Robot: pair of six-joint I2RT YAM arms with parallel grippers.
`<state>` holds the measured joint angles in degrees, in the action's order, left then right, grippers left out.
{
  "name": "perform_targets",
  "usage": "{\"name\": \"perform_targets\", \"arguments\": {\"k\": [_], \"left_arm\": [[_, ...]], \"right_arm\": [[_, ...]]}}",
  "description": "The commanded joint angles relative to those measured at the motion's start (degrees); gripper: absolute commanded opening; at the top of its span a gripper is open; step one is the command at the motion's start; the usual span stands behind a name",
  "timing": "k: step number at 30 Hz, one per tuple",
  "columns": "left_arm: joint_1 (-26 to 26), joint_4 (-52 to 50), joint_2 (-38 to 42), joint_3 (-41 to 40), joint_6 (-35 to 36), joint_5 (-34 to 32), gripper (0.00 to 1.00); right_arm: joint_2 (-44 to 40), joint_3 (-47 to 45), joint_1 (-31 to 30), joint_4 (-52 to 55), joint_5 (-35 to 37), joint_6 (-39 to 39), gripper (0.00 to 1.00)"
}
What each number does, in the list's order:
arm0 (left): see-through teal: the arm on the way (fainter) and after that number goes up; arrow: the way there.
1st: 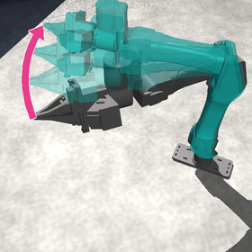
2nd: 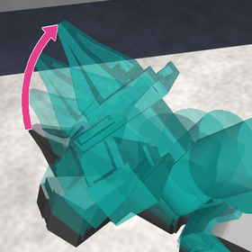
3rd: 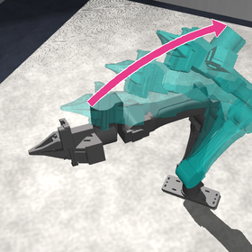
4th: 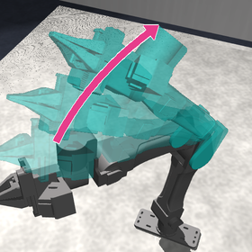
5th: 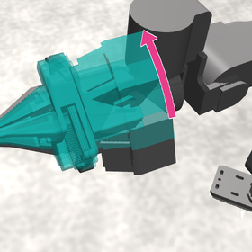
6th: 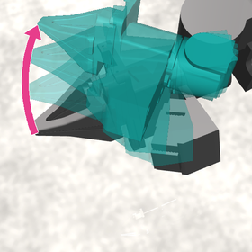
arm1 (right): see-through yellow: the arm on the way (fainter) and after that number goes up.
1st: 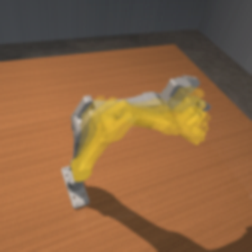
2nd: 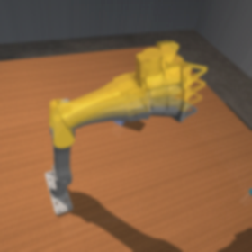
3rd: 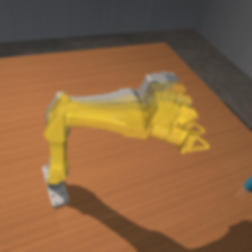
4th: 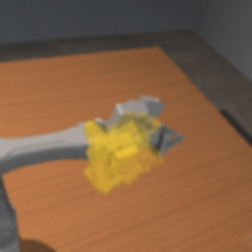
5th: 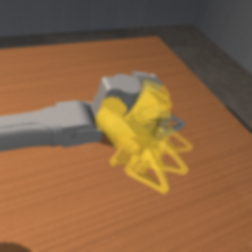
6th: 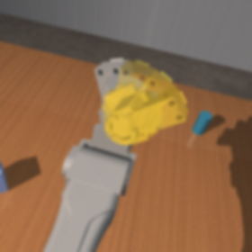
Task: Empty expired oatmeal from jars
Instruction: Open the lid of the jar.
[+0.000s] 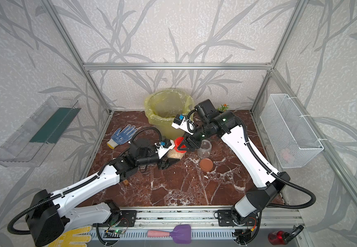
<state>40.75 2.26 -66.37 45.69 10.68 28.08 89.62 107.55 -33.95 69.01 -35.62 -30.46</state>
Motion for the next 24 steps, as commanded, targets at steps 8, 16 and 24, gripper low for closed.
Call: {"name": "perform_targets", "arguments": {"k": [8, 16, 24], "left_arm": [[-0.3, 4.0, 2.0, -0.5, -2.2, 1.8, 0.0], [-0.4, 4.5, 1.4, -2.0, -2.7, 1.0, 0.0], [-1.6, 5.2, 2.6, -5.0, -3.2, 0.0, 0.0]], "right_arm": [[1.3, 5.9, 0.7, 6.9, -6.3, -20.7, 0.0], [1.5, 6.1, 1.0, 11.6, -12.5, -27.1, 0.0], [1.2, 4.8, 1.8, 15.3, -12.7, -29.5, 0.0]]}}
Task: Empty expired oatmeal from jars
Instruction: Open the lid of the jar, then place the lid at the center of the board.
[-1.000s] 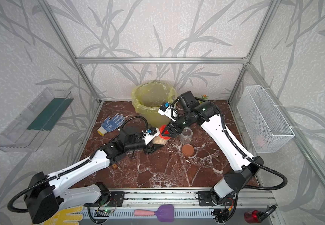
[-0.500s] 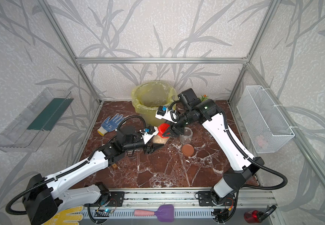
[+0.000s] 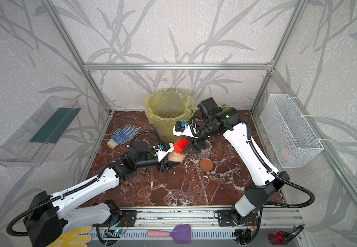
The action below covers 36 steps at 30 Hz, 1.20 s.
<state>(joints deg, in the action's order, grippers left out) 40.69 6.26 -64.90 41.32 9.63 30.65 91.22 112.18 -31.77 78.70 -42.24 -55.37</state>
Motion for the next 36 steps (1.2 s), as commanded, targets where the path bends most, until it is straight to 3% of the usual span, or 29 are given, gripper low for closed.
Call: {"name": "perform_targets", "arguments": {"k": [1, 11, 19, 25, 36], "left_arm": [[-1.7, 1.4, 1.4, -1.0, -2.3, -2.8, 0.0], [-3.5, 0.2, 5.1, -4.1, -2.7, -7.6, 0.0], [-3.9, 1.5, 11.7, -9.5, -6.4, -14.1, 0.0], [-3.9, 0.1, 17.9, -13.3, -8.0, -19.5, 0.0], [-3.9, 0.2, 22.6, -17.4, -10.6, -23.0, 0.0]], "right_arm": [[-0.6, -0.1, -0.2, 5.6, -6.1, -4.6, 0.0], [-7.5, -13.2, 2.6, -8.1, -5.0, 3.1, 0.0], [-11.8, -27.7, 3.6, -19.6, -3.3, 16.4, 0.01], [-13.6, -39.7, 2.0, -29.0, 7.0, 36.1, 0.08], [-13.0, -55.2, -7.1, -40.9, 21.6, 54.2, 0.11]]}}
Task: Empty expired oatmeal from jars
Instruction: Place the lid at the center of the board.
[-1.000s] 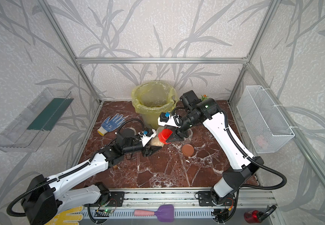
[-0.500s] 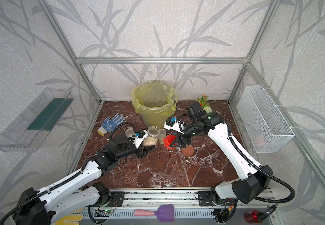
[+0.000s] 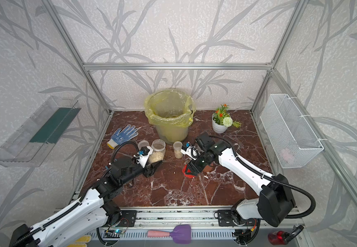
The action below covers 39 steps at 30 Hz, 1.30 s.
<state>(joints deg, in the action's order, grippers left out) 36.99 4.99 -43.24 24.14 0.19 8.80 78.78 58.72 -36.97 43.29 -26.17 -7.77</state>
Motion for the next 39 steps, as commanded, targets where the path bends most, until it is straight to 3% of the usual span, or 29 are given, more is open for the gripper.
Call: {"name": "perform_targets", "arguments": {"k": [1, 12, 21, 39], "left_arm": [[-0.2, 1.5, 1.1, -0.5, -1.3, -1.2, 0.0], [-0.2, 2.0, 1.7, -1.3, -2.1, -1.1, 0.0], [-0.2, 1.7, 1.8, -1.3, -2.3, -1.1, 0.0], [-0.3, 1.4, 2.6, -1.2, -2.2, -0.8, 0.0]], "right_arm": [[-0.4, -2.4, -2.5, -6.1, 7.1, 7.2, 0.11], [2.9, -8.4, -6.0, -14.0, 20.1, 13.5, 0.11], [8.0, -7.8, -7.3, -14.7, 27.1, 15.5, 0.12], [11.8, -7.8, -8.2, -14.0, 28.8, 18.6, 0.37]]}}
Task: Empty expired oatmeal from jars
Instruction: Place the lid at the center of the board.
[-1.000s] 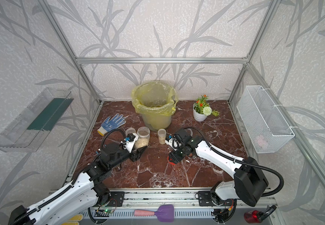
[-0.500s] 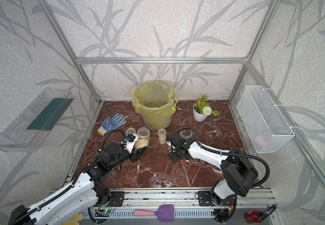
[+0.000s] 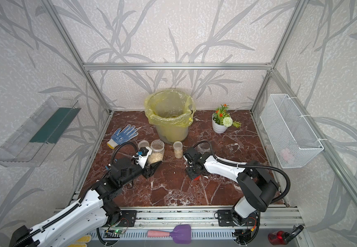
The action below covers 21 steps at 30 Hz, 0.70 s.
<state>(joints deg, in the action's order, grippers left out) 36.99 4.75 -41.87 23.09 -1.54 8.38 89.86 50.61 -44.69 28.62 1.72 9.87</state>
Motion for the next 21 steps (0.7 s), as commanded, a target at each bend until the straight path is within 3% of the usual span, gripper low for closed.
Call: {"name": "perform_targets", "arguments": {"k": [1, 9, 12, 16, 19, 21], "left_arm": [[-0.3, 1.5, 1.3, -0.2, -0.4, -0.4, 0.0], [-0.2, 1.4, 2.1, -0.2, -0.5, -0.3, 0.0], [-0.2, 1.3, 2.4, -0.3, -0.6, -0.2, 0.0], [-0.3, 1.4, 2.5, -0.3, -0.6, -0.1, 0.0], [-0.2, 1.5, 2.5, -0.2, -0.6, 0.0, 0.0], [-0.2, 1.6, 2.5, -0.2, -0.7, 0.1, 0.0]], "right_arm": [[0.8, 0.3, -0.5, 0.8, 0.9, 1.1, 0.39], [0.7, 0.4, -0.8, 1.1, 0.9, 1.9, 0.49], [0.1, 0.2, -0.8, 1.3, 0.9, 2.1, 0.59], [-1.0, 0.3, -0.8, 1.7, 0.8, 2.2, 0.62], [-2.4, 0.5, -0.8, 2.1, 1.1, 2.4, 0.71], [-3.4, 0.6, -0.8, 2.6, 1.4, 2.5, 0.82]]}}
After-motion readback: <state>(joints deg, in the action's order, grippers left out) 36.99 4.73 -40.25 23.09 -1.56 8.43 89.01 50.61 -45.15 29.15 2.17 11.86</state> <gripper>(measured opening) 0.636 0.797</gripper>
